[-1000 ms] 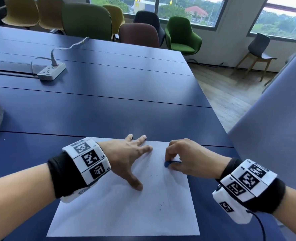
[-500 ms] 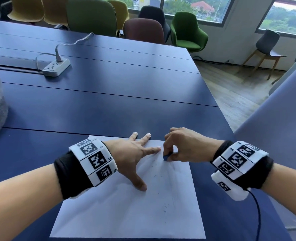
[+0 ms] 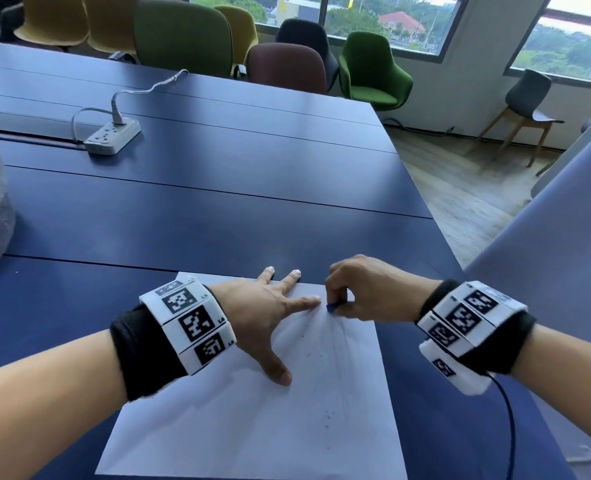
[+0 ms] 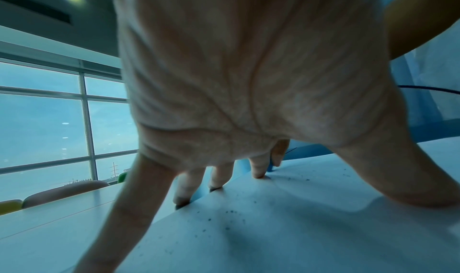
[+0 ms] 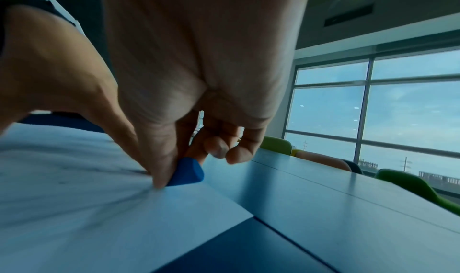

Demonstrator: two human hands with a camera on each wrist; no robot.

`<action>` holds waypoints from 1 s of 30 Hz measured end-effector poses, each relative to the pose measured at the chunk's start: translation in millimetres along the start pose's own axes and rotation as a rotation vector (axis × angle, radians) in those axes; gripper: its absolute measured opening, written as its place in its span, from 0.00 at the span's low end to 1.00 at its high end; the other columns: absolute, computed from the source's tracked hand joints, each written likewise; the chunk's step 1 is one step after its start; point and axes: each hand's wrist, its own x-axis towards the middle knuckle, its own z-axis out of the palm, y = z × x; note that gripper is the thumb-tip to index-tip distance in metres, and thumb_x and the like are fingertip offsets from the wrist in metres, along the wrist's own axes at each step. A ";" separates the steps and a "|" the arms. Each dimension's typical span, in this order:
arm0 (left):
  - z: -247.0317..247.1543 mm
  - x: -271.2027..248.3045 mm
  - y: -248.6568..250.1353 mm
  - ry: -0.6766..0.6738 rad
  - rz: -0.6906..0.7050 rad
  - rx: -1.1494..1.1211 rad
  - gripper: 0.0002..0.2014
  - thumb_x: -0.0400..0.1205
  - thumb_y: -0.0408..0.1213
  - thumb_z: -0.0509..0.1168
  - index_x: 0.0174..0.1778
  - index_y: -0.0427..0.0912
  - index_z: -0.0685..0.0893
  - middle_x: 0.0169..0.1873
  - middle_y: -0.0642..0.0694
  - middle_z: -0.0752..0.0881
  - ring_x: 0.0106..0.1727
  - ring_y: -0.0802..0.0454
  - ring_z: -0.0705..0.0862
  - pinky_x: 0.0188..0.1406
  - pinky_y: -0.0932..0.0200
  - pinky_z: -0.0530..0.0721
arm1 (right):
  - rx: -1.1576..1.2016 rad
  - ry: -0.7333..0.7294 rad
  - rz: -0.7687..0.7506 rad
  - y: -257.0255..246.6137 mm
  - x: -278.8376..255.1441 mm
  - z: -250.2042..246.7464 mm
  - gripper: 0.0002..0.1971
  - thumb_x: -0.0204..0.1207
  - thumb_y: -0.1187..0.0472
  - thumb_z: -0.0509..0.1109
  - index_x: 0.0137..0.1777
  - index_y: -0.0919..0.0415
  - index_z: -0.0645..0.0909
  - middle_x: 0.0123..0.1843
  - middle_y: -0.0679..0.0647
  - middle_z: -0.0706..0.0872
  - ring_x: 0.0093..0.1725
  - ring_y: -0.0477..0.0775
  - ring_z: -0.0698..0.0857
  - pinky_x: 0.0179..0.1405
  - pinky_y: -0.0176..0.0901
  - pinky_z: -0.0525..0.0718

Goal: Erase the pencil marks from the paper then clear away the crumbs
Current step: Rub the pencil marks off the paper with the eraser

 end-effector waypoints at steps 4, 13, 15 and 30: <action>-1.8 1.3 0.0 -0.015 -0.002 -0.004 0.61 0.65 0.71 0.73 0.82 0.70 0.35 0.85 0.50 0.32 0.86 0.37 0.38 0.80 0.38 0.64 | 0.101 -0.130 0.000 -4.0 -8.2 0.2 0.02 0.69 0.59 0.74 0.41 0.55 0.88 0.38 0.48 0.88 0.33 0.45 0.81 0.36 0.38 0.81; -1.2 0.9 -1.0 -0.022 -0.006 -0.002 0.60 0.65 0.71 0.73 0.82 0.70 0.36 0.85 0.51 0.31 0.86 0.37 0.38 0.79 0.38 0.65 | 0.083 -0.087 0.042 -5.0 -12.2 4.0 0.02 0.69 0.60 0.72 0.40 0.55 0.86 0.38 0.49 0.87 0.39 0.48 0.83 0.41 0.48 0.85; -1.7 1.6 -1.3 -0.021 -0.003 0.001 0.60 0.65 0.71 0.73 0.83 0.70 0.36 0.85 0.51 0.31 0.86 0.36 0.38 0.79 0.38 0.65 | 0.081 -0.022 0.089 2.8 -9.6 0.3 0.02 0.69 0.60 0.72 0.39 0.57 0.85 0.37 0.49 0.87 0.39 0.50 0.83 0.43 0.52 0.85; -0.7 3.1 -0.3 -0.032 -0.013 0.018 0.61 0.64 0.72 0.73 0.82 0.71 0.35 0.85 0.50 0.31 0.86 0.37 0.38 0.79 0.37 0.64 | 0.189 -0.145 -0.034 -16.8 -25.3 14.0 0.02 0.67 0.61 0.72 0.35 0.57 0.83 0.36 0.51 0.87 0.37 0.52 0.84 0.40 0.49 0.85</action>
